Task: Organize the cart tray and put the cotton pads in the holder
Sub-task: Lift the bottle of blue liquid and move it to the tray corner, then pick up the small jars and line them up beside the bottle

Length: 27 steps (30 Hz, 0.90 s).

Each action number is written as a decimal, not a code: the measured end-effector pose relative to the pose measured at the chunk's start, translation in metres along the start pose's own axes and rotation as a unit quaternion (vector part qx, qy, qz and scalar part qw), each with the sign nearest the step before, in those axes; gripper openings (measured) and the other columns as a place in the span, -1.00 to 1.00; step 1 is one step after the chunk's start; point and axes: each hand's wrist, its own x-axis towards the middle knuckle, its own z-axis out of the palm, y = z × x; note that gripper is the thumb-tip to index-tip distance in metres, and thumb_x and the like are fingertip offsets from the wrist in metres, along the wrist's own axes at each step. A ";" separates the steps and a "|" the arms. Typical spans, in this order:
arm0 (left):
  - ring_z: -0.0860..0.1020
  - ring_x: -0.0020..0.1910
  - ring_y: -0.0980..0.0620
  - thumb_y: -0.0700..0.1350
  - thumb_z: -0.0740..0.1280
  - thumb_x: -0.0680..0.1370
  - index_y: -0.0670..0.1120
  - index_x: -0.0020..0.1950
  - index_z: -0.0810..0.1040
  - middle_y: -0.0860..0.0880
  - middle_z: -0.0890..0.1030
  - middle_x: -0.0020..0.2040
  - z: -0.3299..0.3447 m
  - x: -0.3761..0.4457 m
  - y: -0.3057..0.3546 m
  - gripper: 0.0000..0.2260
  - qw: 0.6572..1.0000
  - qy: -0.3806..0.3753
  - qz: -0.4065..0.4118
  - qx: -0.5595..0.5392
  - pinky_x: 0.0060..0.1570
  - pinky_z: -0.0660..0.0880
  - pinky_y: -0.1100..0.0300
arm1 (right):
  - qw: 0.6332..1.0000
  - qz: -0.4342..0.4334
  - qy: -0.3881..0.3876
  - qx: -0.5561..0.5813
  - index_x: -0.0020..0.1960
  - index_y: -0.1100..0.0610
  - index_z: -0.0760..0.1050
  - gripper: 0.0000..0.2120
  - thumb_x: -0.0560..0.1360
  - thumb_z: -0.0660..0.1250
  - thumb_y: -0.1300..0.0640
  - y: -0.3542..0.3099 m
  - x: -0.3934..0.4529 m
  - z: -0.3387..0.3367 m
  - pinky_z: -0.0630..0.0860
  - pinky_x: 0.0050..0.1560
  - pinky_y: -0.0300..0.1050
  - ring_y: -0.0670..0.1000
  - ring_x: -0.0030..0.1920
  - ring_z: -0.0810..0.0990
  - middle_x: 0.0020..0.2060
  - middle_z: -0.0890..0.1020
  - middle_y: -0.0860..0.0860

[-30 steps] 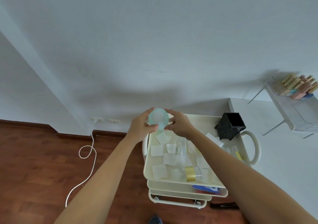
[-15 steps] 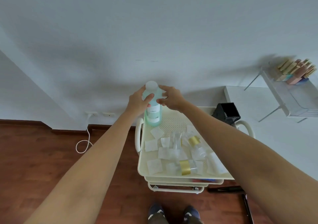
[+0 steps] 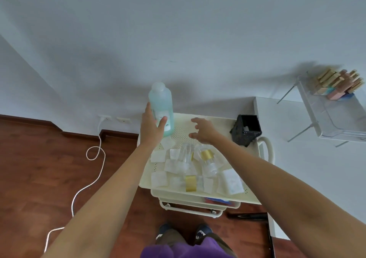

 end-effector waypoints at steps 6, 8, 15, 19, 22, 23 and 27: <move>0.34 0.43 -0.10 0.04 0.35 0.52 -0.06 0.53 0.14 -0.12 0.32 0.46 0.057 -0.080 -0.035 -0.34 0.979 -0.155 -0.115 0.066 0.38 0.33 0.00 | 0.994 0.073 -0.034 -0.075 0.43 0.21 0.23 -0.40 0.49 0.39 0.09 0.081 -0.038 0.047 0.45 0.21 0.04 0.22 0.23 0.48 0.21 0.52 0.22; 0.36 0.41 -0.11 0.09 0.38 0.49 -0.07 0.51 0.16 -0.13 0.34 0.43 0.070 -0.098 -0.043 -0.31 0.963 -0.199 -0.136 0.117 0.33 0.35 0.01 | 0.993 0.083 -0.019 -0.081 0.36 0.18 0.29 -0.46 0.48 0.41 0.06 0.094 -0.047 0.061 0.46 0.20 0.05 0.20 0.23 0.49 0.23 0.51 0.17; 0.52 0.19 -0.15 0.09 0.41 0.44 -0.12 0.34 0.30 -0.12 0.54 0.20 0.091 -0.115 -0.037 -0.42 0.939 -0.207 -0.184 0.204 0.02 0.49 0.02 | 0.982 0.118 0.031 -0.144 0.39 0.09 0.23 -0.36 0.45 0.36 -0.17 0.105 -0.055 0.085 0.42 0.13 0.06 0.18 0.23 0.43 0.22 0.51 0.12; 0.55 0.13 -0.15 0.06 0.40 0.45 -0.13 0.29 0.34 -0.11 0.57 0.15 0.089 -0.114 -0.035 -0.49 0.940 -0.196 -0.179 0.215 -0.09 0.45 0.08 | 0.979 0.135 0.061 -0.142 0.26 0.17 0.34 -0.48 0.45 0.39 -0.10 0.100 -0.054 0.087 0.48 -0.03 -0.02 0.15 0.11 0.52 0.09 0.57 0.13; 0.55 0.11 -0.14 0.03 0.37 0.47 -0.16 0.30 0.36 -0.14 0.57 0.13 0.083 -0.113 -0.037 -0.52 0.952 -0.181 -0.154 0.190 -0.07 0.48 0.07 | 0.979 0.149 0.081 -0.110 0.18 0.21 0.37 -0.59 0.45 0.40 0.04 0.093 -0.055 0.081 0.49 -0.21 -0.06 0.14 -0.01 0.57 -0.02 0.60 0.13; 0.56 0.11 -0.14 0.02 0.37 0.48 -0.16 0.30 0.37 -0.14 0.58 0.13 0.080 -0.112 -0.037 -0.53 0.958 -0.171 -0.143 0.179 -0.04 0.49 0.06 | 0.979 0.151 0.088 -0.100 0.14 0.21 0.37 -0.64 0.45 0.39 0.08 0.090 -0.054 0.078 0.45 -0.27 -0.06 0.13 -0.08 0.57 -0.06 0.59 0.12; 0.54 0.18 -0.12 -0.02 0.35 0.51 -0.18 0.32 0.39 -0.15 0.56 0.19 0.068 -0.101 -0.030 -0.56 0.977 -0.128 -0.106 0.137 0.08 0.46 0.13 | 0.984 0.130 0.106 -0.059 0.06 0.24 0.36 -0.75 0.50 0.32 0.12 0.076 -0.050 0.060 0.38 -0.29 -0.05 0.12 -0.19 0.45 -0.04 0.51 0.16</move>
